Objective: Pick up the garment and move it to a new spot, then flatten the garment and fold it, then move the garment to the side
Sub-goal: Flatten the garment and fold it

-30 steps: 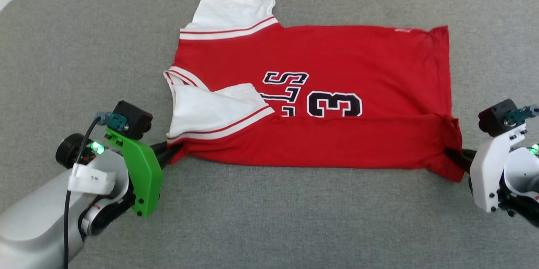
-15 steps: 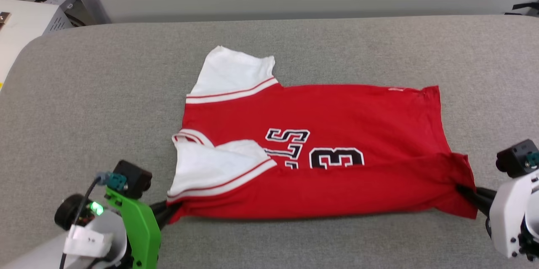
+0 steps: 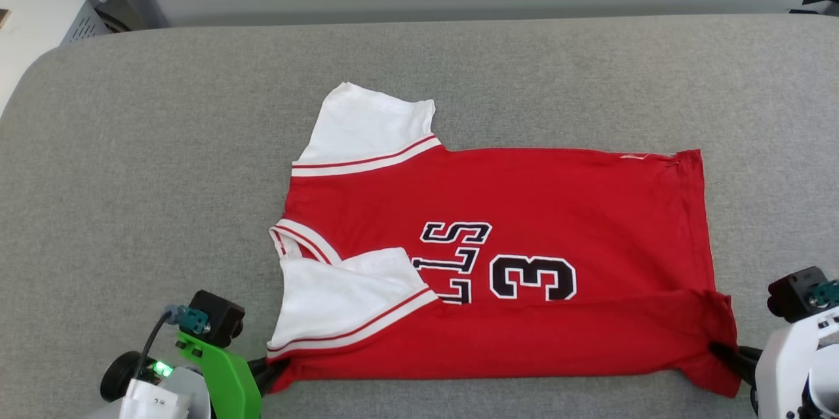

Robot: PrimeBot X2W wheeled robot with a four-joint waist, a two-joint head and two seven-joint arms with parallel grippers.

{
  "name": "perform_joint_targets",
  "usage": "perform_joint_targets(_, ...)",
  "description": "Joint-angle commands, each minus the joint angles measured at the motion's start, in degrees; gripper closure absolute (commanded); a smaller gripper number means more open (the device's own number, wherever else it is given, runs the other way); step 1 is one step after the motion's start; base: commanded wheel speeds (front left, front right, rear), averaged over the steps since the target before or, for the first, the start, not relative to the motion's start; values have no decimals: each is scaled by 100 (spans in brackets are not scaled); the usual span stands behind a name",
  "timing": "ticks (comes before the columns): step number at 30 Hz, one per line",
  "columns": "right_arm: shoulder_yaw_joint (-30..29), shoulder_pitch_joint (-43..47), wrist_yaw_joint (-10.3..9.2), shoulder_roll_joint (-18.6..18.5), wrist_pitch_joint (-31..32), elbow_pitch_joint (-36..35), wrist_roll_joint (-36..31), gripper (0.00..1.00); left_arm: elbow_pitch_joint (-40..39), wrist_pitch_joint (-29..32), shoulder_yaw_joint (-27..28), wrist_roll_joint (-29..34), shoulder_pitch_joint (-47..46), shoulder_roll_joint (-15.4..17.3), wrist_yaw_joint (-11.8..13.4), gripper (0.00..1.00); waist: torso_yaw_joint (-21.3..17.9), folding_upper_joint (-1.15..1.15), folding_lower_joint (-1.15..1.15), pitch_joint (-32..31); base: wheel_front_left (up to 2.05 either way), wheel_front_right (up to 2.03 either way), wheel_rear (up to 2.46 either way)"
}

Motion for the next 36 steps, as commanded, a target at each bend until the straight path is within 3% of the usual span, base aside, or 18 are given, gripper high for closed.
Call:
perform_joint_targets(1, 11, -55, -3, 60, 0, 129, -86, 100, 134, -13, 8, -90, 64, -98, -57, 100, 21, 0, 0, 76, 0, 0, 0)
perform_joint_targets(3, 37, -105, -3, 149, -97, 321, -194, 100, 350, -42, -3, -88, 46, -192, -108, 100, 45, 0, 0, 94, 0, 0, 0)
perform_joint_targets(4, 54, -105, -3, 205, -157, 406, -214, 89, 451, -69, -4, -91, 44, -237, -130, 79, 61, 0, 0, 92, 0, 0, 0)
perform_joint_targets(5, 45, -103, -3, 253, -229, 464, -217, 68, 519, -114, 12, -101, 47, -269, -136, 55, 70, 0, 0, 86, 0, 0, 0)
perform_joint_targets(6, 26, -99, -3, 295, -345, 513, -241, 0, 582, -201, 38, -90, 51, -299, -136, 0, 85, 0, 0, 66, 0, 0, 0)
perform_joint_targets(11, -222, -28, -3, 432, -1061, 486, -457, 0, 605, -583, 178, -3, 86, -216, -71, 0, 123, 0, 0, -108, 0, 0, 0)
perform_joint_targets(17, -959, 77, -3, 814, -2164, 194, -1088, 0, 260, -1118, 575, 136, -59, 93, 192, 0, 98, 0, 0, -283, 0, 0, 0)
perform_joint_targets(21, -1577, 31, -3, 1355, -2785, -191, -1868, 0, 16, -1194, 827, 397, -476, 344, 363, 0, -7, 0, 0, -287, 0, 0, 0)
perform_joint_targets(24, -1833, -21, -3, 1721, -3052, -479, -2299, 0, -27, -1199, 996, 479, -829, 321, 385, 0, -96, 0, 0, -223, 0, 0, 0)
perform_joint_targets(29, -1986, -132, -3, 2192, -3297, -962, -2856, 0, 126, -992, 1174, 638, -1652, 120, 171, 0, -319, 0, 0, 82, 0, 0, 0)
perform_joint_targets(36, -1718, -423, -3, 2492, -3383, -1365, -3163, 0, 902, -133, 1207, 661, -2943, -168, -460, 0, -756, 0, 0, 765, 0, 0, 0)
